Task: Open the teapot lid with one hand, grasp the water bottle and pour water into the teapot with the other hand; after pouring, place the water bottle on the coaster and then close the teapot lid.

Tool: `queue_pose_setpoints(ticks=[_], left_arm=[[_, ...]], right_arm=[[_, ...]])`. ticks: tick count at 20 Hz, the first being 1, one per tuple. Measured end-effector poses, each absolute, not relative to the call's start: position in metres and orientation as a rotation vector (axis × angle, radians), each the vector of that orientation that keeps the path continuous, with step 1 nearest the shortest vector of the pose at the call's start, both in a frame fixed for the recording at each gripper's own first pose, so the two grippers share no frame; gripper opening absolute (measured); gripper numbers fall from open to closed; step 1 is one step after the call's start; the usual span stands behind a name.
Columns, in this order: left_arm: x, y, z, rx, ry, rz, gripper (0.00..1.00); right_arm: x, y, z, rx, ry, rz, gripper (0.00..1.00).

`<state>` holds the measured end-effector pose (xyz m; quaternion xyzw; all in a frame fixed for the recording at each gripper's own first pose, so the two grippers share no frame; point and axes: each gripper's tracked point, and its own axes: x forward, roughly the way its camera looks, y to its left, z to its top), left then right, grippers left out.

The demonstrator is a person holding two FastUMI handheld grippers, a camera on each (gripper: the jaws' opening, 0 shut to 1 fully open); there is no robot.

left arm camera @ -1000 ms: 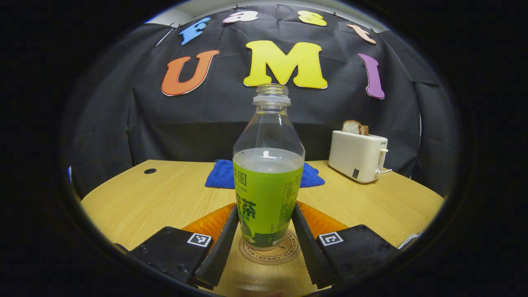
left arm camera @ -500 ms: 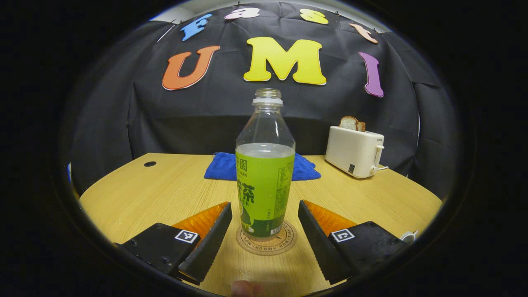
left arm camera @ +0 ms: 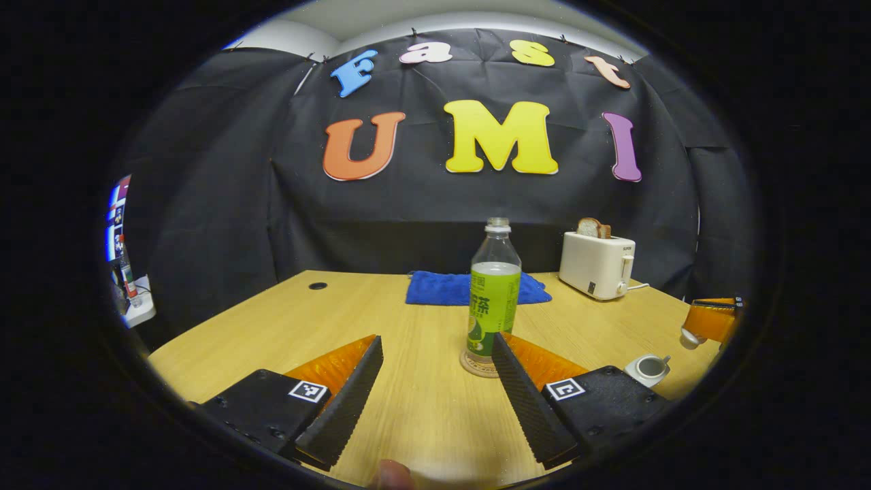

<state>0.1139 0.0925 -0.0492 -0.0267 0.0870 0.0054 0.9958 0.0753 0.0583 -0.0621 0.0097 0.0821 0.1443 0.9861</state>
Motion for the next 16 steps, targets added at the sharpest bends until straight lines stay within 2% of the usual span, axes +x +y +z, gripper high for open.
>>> queue_pose_setpoints(ticks=[7, 16], left_arm=[[0.073, 0.127, -0.031, -0.047, 0.134, 0.108, 1.0], [0.062, 0.118, -0.024, -0.037, 0.109, 0.096, 1.0]], right_arm=[[0.093, 0.072, -0.082, -0.011, 0.192, 0.305, 0.0], [0.099, 0.078, -0.11, -0.006, 0.241, 0.307, 0.0]])
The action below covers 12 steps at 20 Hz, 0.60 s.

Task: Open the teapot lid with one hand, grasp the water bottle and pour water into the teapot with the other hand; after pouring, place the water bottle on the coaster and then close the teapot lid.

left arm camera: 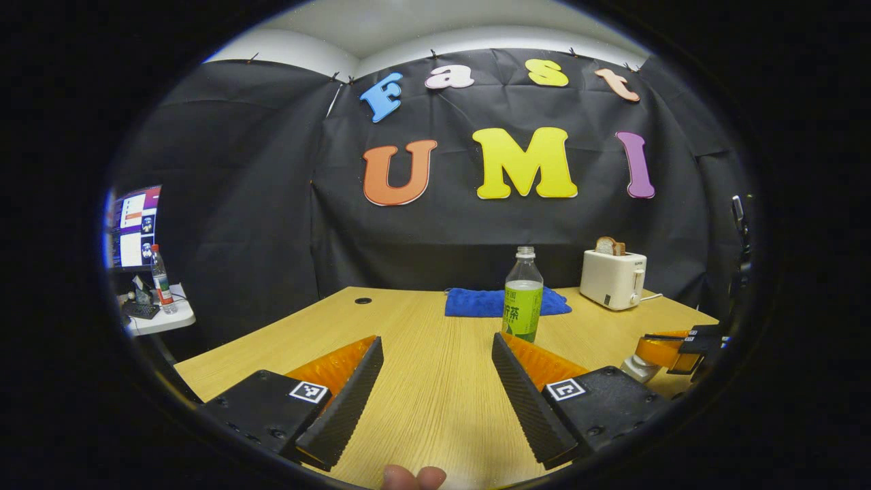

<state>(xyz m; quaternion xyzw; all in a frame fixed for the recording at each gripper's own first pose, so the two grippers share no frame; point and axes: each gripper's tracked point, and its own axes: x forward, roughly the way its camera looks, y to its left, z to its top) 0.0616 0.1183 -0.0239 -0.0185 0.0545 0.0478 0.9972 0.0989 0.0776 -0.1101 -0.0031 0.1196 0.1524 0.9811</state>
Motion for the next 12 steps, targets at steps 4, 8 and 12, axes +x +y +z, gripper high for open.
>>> queue_pose_setpoints(ticks=[4, 8, 12], left_arm=[[0.061, 0.107, -0.017, -0.037, 0.104, 0.086, 1.0], [0.056, 0.084, -0.002, -0.063, 0.08, 0.054, 1.0], [0.041, 0.058, 0.025, -0.071, 0.02, 0.029, 1.0]], right_arm=[[0.097, 0.075, -0.104, -0.008, 0.227, 0.289, 0.04], [0.089, 0.062, -0.063, 0.048, 0.12, 0.249, 0.29], [0.064, 0.033, -0.028, 0.028, 0.037, 0.146, 0.92]])
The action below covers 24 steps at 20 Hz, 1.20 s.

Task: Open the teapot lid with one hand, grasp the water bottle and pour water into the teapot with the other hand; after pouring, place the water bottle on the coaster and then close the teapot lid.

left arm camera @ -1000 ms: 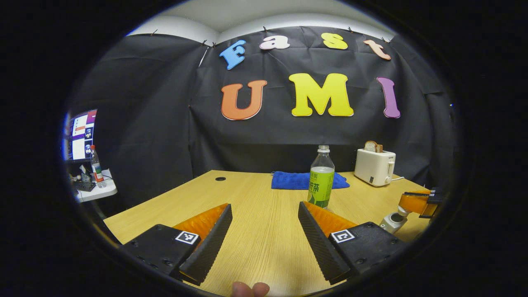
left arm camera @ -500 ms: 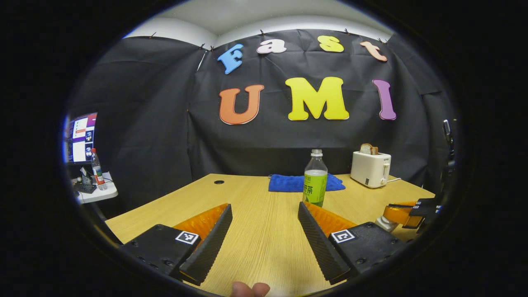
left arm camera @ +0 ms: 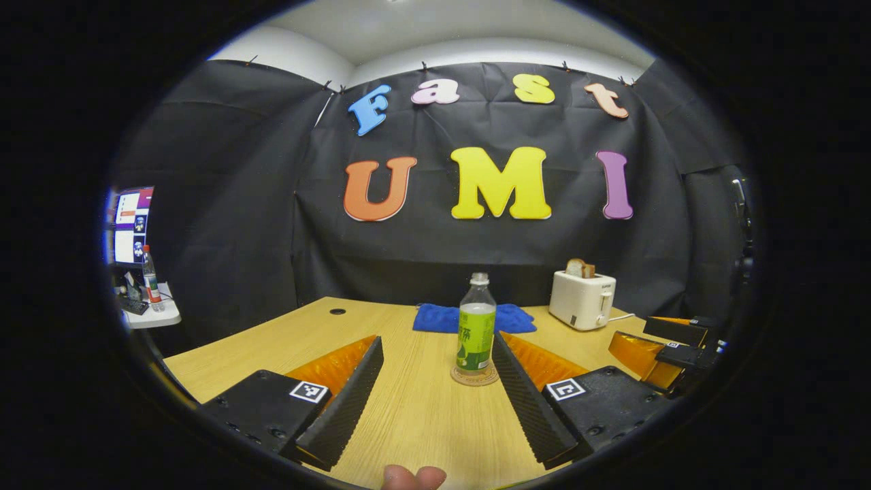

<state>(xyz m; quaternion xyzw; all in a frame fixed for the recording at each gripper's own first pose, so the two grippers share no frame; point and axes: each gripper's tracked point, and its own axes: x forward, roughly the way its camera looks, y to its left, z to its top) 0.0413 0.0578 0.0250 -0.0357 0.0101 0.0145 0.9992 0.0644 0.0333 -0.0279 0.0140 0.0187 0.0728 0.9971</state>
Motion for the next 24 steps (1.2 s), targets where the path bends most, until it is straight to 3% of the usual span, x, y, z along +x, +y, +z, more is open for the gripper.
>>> queue_pose_setpoints(ticks=[2, 6, 7, 13, 24], left_arm=[[0.033, 0.046, 0.033, -0.058, -0.005, 0.018, 1.0], [0.014, 0.028, 0.023, -0.015, 0.0, -0.012, 1.0], [0.01, 0.026, 0.019, -0.023, 0.012, -0.019, 0.99], [-0.009, 0.04, 0.034, -0.008, -0.016, -0.004, 0.99], [-0.013, 0.042, 0.036, 0.022, -0.028, -0.003, 0.99]], right_arm=[[0.048, 0.022, -0.014, -0.006, 0.012, 0.087, 0.97], [0.012, 0.017, 0.005, -0.04, -0.033, 0.041, 0.92], [0.005, 0.016, 0.006, -0.041, -0.039, 0.031, 0.96], [-0.027, 0.028, 0.004, -0.06, -0.046, 0.011, 0.95], [-0.035, 0.036, 0.019, -0.063, -0.073, -0.038, 0.95]])
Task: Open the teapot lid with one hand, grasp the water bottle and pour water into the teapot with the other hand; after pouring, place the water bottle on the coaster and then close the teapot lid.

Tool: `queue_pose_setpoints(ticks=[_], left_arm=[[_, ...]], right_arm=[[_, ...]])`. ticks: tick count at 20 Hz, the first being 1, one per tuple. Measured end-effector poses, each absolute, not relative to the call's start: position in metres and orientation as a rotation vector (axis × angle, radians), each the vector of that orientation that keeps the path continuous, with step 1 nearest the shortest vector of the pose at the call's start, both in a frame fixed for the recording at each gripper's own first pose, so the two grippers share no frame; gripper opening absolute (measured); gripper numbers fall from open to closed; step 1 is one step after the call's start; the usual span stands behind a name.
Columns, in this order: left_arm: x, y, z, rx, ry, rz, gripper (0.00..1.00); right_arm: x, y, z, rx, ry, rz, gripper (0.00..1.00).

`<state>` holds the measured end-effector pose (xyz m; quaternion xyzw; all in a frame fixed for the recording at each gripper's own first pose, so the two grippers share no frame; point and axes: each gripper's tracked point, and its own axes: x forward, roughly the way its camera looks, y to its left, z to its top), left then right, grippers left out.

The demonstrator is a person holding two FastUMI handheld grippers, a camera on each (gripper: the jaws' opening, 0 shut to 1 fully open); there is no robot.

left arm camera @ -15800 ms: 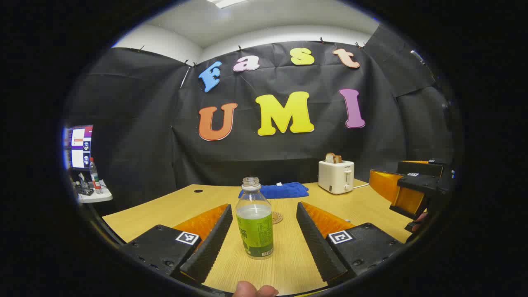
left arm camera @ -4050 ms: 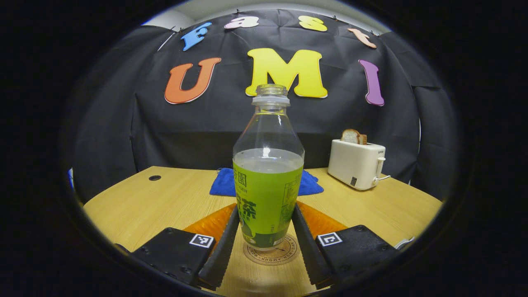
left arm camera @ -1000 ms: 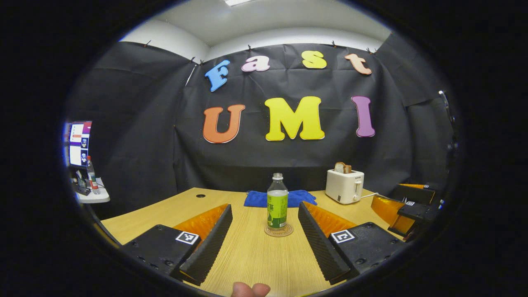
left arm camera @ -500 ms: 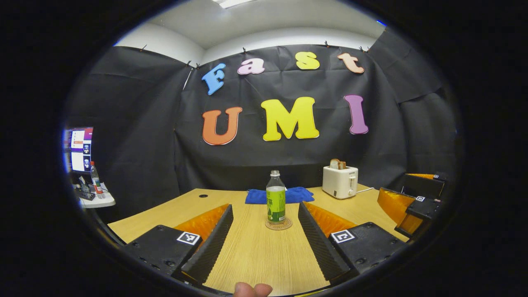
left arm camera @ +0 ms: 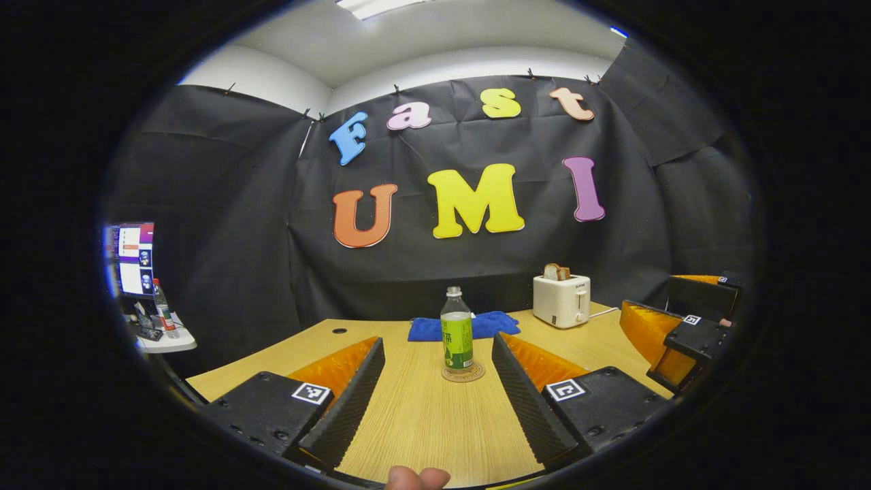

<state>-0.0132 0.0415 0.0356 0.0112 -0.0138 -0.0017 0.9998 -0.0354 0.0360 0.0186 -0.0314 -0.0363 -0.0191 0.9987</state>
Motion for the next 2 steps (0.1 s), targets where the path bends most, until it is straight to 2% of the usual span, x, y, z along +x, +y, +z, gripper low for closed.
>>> queue_pose_setpoints(ticks=[2], left_arm=[[-0.013, 0.044, 0.0347, 0.016, -0.025, 0.002, 0.99]], right_arm=[[-0.0346, 0.0364, 0.0156, -0.052, -0.065, -0.04, 0.95]])
